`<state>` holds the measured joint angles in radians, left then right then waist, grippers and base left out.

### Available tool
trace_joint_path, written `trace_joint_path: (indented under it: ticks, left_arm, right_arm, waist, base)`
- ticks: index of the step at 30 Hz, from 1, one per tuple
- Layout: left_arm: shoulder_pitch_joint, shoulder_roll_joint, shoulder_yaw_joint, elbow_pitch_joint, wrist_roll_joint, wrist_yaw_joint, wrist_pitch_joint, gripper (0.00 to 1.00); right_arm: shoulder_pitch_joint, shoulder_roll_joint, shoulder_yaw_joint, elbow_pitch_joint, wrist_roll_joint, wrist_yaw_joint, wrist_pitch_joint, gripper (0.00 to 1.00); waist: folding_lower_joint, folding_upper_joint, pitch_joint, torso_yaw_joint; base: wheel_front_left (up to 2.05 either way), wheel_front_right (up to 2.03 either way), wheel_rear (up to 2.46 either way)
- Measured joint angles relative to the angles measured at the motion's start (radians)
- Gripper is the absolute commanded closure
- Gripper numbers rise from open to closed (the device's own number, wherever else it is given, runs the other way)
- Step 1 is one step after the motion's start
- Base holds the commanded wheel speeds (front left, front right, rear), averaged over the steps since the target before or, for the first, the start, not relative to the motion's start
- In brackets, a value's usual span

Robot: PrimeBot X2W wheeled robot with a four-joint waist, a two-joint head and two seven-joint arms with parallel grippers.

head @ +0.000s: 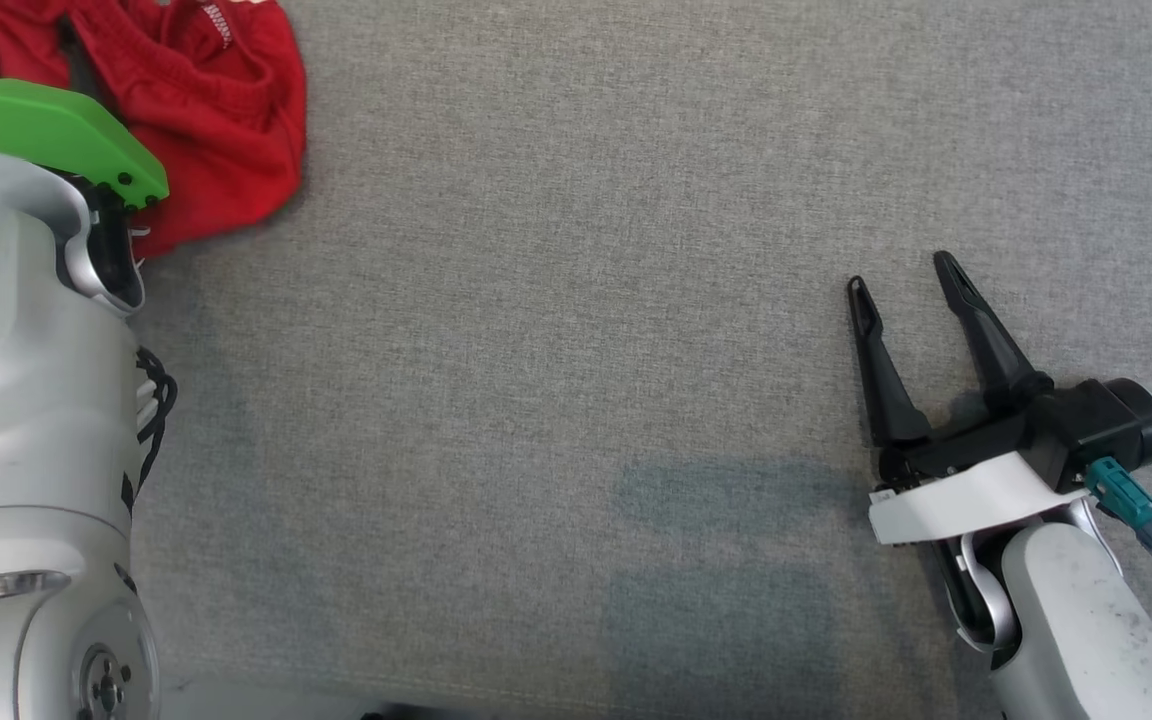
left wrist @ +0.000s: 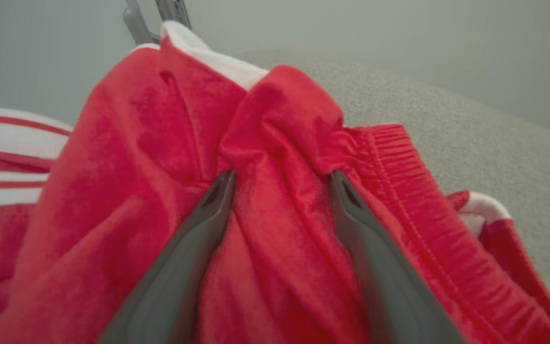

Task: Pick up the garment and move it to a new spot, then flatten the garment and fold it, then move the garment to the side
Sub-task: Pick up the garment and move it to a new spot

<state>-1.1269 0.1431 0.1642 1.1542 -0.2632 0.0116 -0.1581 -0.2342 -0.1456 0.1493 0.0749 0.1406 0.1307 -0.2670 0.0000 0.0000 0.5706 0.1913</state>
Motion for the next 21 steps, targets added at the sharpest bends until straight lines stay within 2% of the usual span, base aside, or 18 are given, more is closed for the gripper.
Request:
trace_joint_path:
  ticks: [6,7,8,16,21]
  left_arm:
    - [-0.031,0.017,-0.033,0.070,0.021,0.010,0.005,0.00]
    - [-0.032,0.020,-0.038,0.075,0.025,0.011,0.000,0.44]
    - [-0.031,0.021,-0.040,0.079,0.025,0.012,-0.014,1.00]
    - [-0.024,0.044,-0.065,0.049,0.047,0.014,-0.096,1.00]
    - [0.020,0.058,-0.053,-0.077,0.043,-0.007,-0.103,1.00]
  right_arm:
    - [-0.019,0.002,0.017,0.000,0.000,0.000,0.000,0.00]
    - [-0.021,0.003,0.018,0.002,0.000,0.000,0.000,0.00]
    - [-0.022,0.004,0.019,0.004,0.000,0.000,0.000,0.00]
    - [-0.025,0.011,0.025,0.026,0.003,0.000,0.001,0.00]
    - [-0.013,0.024,0.028,0.041,0.011,0.000,0.001,0.00]
  waist:
    - [0.0000,0.0000,0.012,-0.016]
    - [0.0000,0.0000,0.011,-0.018]
    - [0.0000,0.0000,0.010,-0.019]
    - [0.0001,0.0001,-0.024,-0.025]
    - [0.0001,0.0001,-0.065,-0.027]
  base:
    - [0.00,0.00,0.00]
    - [0.00,0.00,0.00]
    - [0.00,0.00,0.00]
    - [0.00,0.00,0.00]
    - [0.00,0.00,0.00]
